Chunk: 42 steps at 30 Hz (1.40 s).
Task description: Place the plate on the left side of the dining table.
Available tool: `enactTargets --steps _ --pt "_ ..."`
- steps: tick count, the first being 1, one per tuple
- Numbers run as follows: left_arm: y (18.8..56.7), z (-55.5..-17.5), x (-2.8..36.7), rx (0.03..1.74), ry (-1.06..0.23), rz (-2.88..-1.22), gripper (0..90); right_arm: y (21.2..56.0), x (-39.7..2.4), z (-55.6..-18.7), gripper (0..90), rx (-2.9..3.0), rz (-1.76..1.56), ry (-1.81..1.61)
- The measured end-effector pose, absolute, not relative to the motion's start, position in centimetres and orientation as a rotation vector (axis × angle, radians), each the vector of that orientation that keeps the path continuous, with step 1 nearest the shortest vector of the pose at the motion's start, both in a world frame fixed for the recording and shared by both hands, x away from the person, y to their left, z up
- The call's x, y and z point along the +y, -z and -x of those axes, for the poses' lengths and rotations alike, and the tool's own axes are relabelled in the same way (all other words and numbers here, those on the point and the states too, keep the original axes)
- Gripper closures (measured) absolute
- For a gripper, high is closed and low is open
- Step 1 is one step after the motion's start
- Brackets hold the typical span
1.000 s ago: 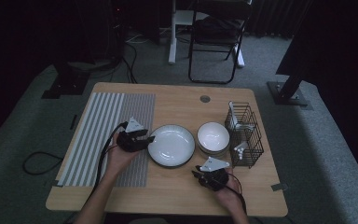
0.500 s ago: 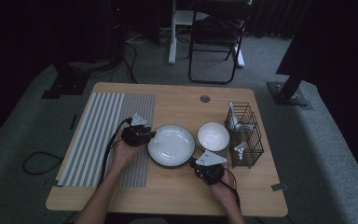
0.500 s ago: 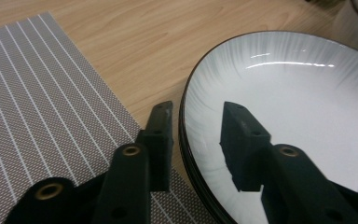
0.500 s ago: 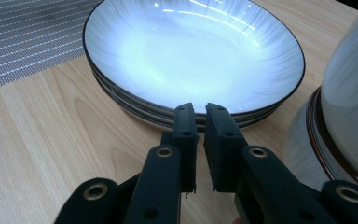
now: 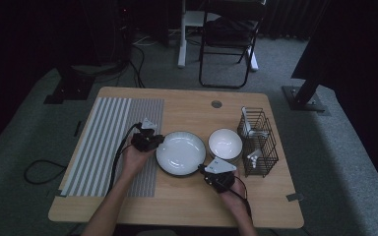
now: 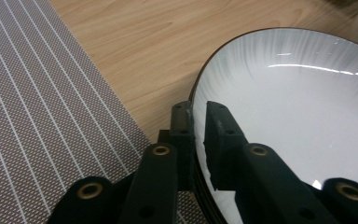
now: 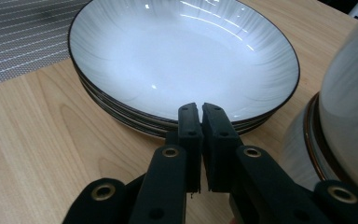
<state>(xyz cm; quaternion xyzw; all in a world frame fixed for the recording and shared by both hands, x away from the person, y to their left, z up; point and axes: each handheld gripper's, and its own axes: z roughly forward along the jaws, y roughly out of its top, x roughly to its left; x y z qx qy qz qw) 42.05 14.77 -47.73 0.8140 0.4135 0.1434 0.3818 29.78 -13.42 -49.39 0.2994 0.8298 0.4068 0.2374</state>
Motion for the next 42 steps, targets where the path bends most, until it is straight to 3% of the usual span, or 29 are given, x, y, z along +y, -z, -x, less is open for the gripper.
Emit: enactTargets --steps 5,26,42 --pt "47.7 -42.0 14.7 1.082 -0.358 -2.064 86.0 49.4 -13.6 -29.9 88.2 2.278 -0.826 -1.125" --pt "48.2 -42.3 17.7 1.112 -0.095 -1.821 86.8 49.9 -13.6 -30.2 89.7 2.253 -0.834 -1.118" --pt "48.9 -42.2 17.6 1.141 -0.003 -1.759 79.9 50.1 -13.5 -30.3 89.8 2.241 -0.827 -1.098"
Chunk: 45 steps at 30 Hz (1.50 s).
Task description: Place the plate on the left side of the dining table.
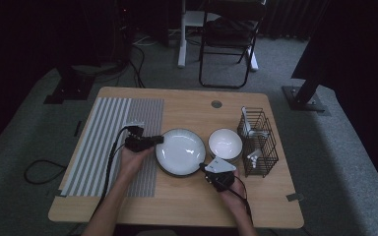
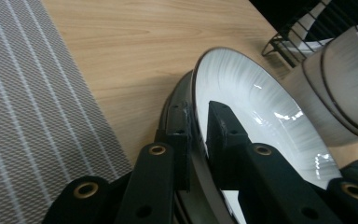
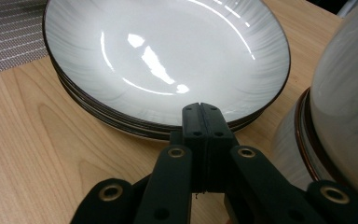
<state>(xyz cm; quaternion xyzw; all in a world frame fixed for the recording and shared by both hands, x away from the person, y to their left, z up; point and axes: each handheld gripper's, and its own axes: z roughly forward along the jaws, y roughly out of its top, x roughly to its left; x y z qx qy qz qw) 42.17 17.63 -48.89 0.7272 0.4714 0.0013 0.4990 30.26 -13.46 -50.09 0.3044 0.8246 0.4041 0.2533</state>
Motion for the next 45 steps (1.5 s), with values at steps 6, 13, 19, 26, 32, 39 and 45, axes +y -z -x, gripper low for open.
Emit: enactTargets --steps 6,13,19,26,32,39,45 --pt "48.9 -42.2 17.9 1.135 0.058 -1.734 77.4 50.2 -13.4 -30.3 89.8 2.238 -0.822 -1.093" --pt "49.1 -42.2 17.8 1.145 0.096 -1.722 74.7 50.3 -13.2 -30.3 89.8 2.232 -0.812 -1.087" --pt "49.8 -42.0 17.0 1.147 0.122 -1.766 74.7 50.3 -13.2 -30.3 89.8 2.225 -0.809 -1.089" --pt "49.5 -42.2 17.2 1.217 0.182 -1.679 80.6 50.3 -13.2 -30.2 89.1 2.222 -0.808 -1.086" --pt "49.7 -42.4 17.1 1.254 0.206 -1.619 81.1 50.1 -13.0 -29.6 87.7 2.214 -0.785 -1.085" --pt "48.3 -42.1 17.6 1.229 0.200 -1.566 82.0 49.3 -13.6 -28.9 87.3 2.174 -0.774 -1.096" --pt "47.1 -41.9 18.8 1.233 0.164 -1.545 82.1 49.1 -13.9 -28.3 86.9 2.163 -0.772 -1.095"
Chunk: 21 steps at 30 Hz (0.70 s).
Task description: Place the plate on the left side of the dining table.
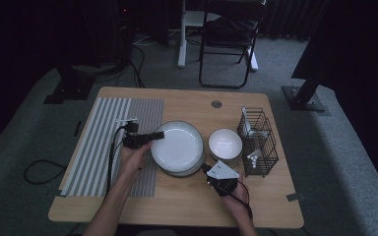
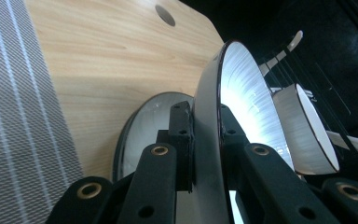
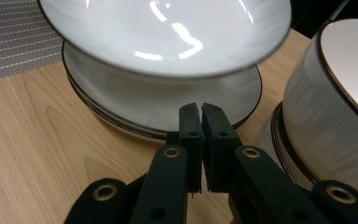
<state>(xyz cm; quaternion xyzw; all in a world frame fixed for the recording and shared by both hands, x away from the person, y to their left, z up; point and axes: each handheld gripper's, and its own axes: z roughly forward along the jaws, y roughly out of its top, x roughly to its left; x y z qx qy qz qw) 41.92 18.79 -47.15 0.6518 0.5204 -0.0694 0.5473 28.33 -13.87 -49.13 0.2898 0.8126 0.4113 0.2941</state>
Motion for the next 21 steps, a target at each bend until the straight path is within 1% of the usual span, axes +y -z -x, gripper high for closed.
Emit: enactTargets --steps 21 --pt "45.1 -41.0 26.0 1.312 0.056 -1.456 82.0 51.2 -14.1 -27.2 84.4 2.252 -0.785 -1.058"
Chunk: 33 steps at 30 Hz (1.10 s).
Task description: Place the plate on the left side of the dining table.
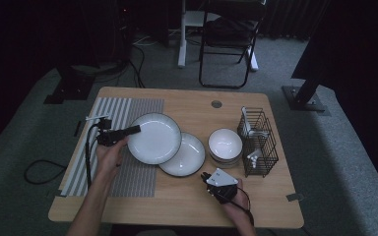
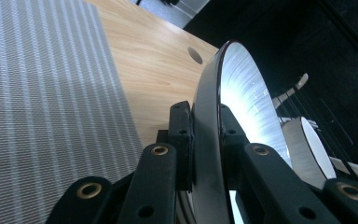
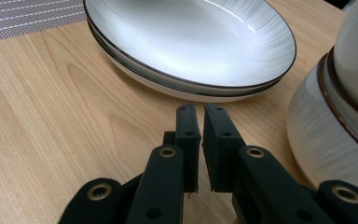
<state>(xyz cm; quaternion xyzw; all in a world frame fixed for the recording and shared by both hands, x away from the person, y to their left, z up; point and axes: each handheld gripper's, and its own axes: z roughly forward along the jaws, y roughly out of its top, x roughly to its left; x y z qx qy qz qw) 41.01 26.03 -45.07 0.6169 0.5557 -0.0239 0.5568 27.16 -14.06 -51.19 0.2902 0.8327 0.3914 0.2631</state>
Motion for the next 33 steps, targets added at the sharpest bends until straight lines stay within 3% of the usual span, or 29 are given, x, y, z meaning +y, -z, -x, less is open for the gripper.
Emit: enactTargets --steps 16,33 --pt "45.2 -41.1 30.6 1.405 -0.030 -1.403 82.0 52.0 -14.2 -27.2 84.3 2.273 -0.797 -1.061" --pt "48.1 -42.4 33.8 1.553 -0.080 -1.381 81.8 52.1 -14.3 -26.9 84.1 2.279 -0.802 -1.060"
